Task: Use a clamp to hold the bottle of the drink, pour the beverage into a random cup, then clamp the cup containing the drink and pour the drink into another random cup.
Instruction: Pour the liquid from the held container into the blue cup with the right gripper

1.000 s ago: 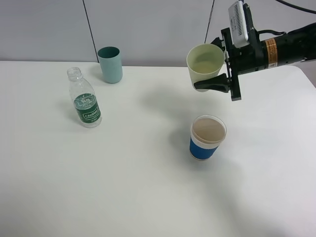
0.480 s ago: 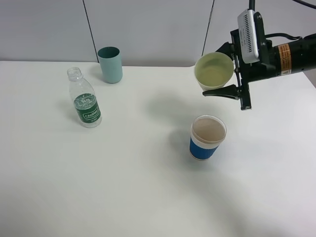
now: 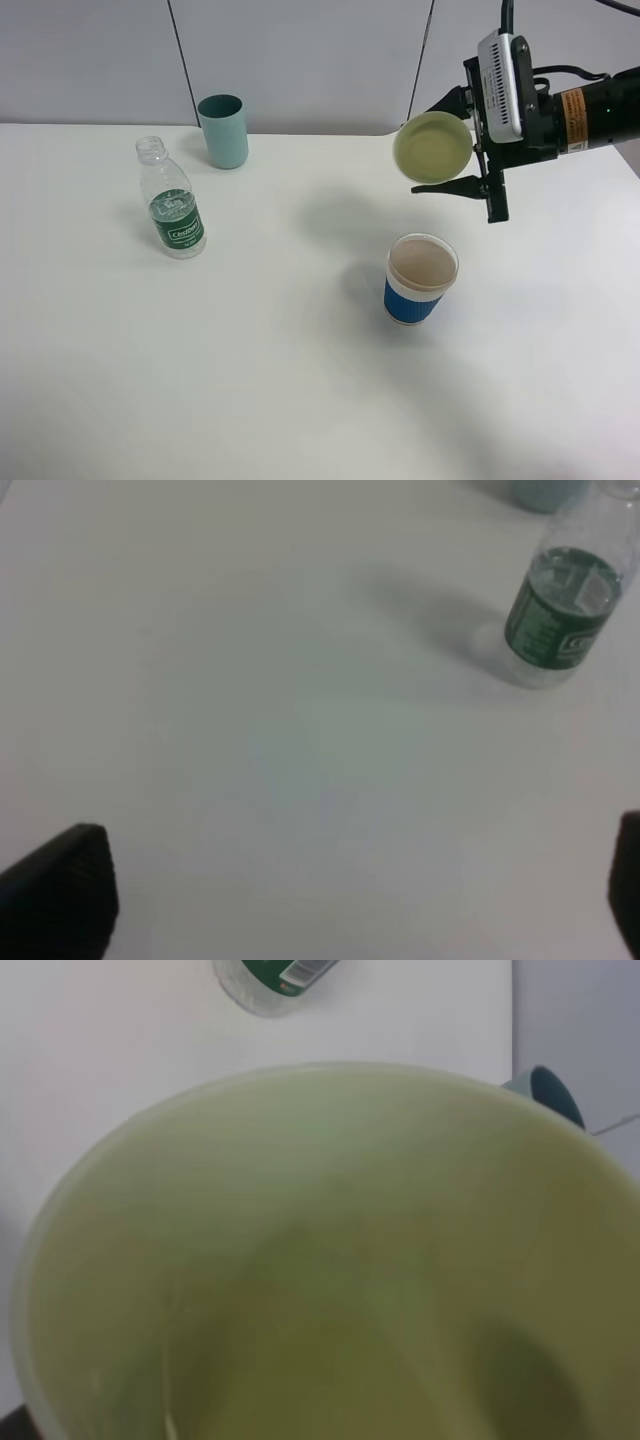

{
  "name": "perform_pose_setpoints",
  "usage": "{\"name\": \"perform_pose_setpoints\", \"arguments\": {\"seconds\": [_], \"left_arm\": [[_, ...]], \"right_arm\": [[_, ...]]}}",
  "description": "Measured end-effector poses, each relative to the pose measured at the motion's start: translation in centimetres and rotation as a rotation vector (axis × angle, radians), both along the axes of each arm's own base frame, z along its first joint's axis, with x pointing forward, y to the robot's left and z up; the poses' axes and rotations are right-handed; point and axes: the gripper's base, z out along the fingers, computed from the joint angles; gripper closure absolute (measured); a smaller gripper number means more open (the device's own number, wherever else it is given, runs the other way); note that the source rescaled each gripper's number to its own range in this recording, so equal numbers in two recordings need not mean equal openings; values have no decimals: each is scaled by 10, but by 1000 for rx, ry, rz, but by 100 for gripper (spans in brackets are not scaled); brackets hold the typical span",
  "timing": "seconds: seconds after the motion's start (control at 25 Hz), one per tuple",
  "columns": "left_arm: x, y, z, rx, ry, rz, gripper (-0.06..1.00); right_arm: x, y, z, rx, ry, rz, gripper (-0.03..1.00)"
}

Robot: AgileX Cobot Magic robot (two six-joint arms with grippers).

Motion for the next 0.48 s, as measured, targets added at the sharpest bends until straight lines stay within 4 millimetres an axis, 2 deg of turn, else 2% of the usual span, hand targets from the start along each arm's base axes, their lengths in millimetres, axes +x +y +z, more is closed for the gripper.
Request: {"name": "perform_pose_setpoints", "arguments": {"seconds": [0.48], "left_arm": [[0,0,0,0,0,0,-5]], "right_arm": [[0,1,2,-36,-124,60,95]]}}
